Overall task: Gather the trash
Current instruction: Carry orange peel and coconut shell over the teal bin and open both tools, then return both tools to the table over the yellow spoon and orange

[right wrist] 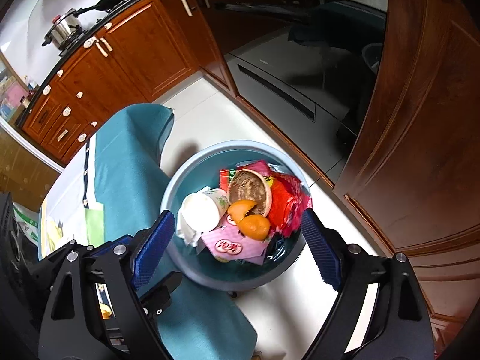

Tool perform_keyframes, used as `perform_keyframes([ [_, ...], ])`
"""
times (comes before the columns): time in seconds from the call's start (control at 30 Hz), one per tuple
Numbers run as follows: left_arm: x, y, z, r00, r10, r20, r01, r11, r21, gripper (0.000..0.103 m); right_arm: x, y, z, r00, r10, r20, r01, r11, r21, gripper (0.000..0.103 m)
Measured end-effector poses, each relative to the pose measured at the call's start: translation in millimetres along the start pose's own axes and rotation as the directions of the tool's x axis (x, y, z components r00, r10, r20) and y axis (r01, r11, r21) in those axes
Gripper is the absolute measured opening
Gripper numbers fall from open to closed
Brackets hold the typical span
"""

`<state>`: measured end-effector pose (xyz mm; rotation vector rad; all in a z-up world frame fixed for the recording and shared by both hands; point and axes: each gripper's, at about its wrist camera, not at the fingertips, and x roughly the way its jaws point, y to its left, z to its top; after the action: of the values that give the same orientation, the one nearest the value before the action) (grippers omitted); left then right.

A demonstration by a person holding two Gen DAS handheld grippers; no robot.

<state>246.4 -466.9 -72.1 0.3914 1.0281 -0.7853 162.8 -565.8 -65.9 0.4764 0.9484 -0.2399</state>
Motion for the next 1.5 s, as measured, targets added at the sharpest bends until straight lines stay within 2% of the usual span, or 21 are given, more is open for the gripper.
perform_keyframes([
  [0.3, -58.5, 39.3, -31.9, 0.998, 0.021, 0.056, -0.018, 0.999, -0.041, 0.072, -26.9, 52.0, -26.1, 1.0, 0.022, -0.003, -0.022, 0.998, -0.065, 0.083],
  [0.67, -123.0, 119.6, -101.6, 0.99, 0.096, 0.1, -0.078, 0.982, -0.172, 0.081, -44.8, 130.7, -72.9, 0.996, 0.077, -0.049, -0.084, 0.979, -0.185, 0.083],
  [1.0, -137.2, 166.6, -169.0, 0.99, 0.113, 0.08, -0.088, 0.961, -0.261, 0.088, -28.3, 171.3, -123.6, 0.985, 0.075, -0.157, -0.111, 0.965, -0.236, 0.083],
  [1.2, -135.0, 180.4, -202.4, 0.993, 0.103, 0.054, -0.084, 0.954, -0.286, 0.091, -4.4, 184.3, -155.2, 0.967, 0.077, -0.241, -0.134, 0.965, -0.227, 0.083],
  [1.5, -140.7, 206.2, -224.9, 0.993, 0.098, 0.063, -0.068, 0.929, -0.364, 0.095, 23.9, 200.8, -180.2, 0.955, 0.069, -0.288, -0.143, 0.959, -0.244, 0.083],
])
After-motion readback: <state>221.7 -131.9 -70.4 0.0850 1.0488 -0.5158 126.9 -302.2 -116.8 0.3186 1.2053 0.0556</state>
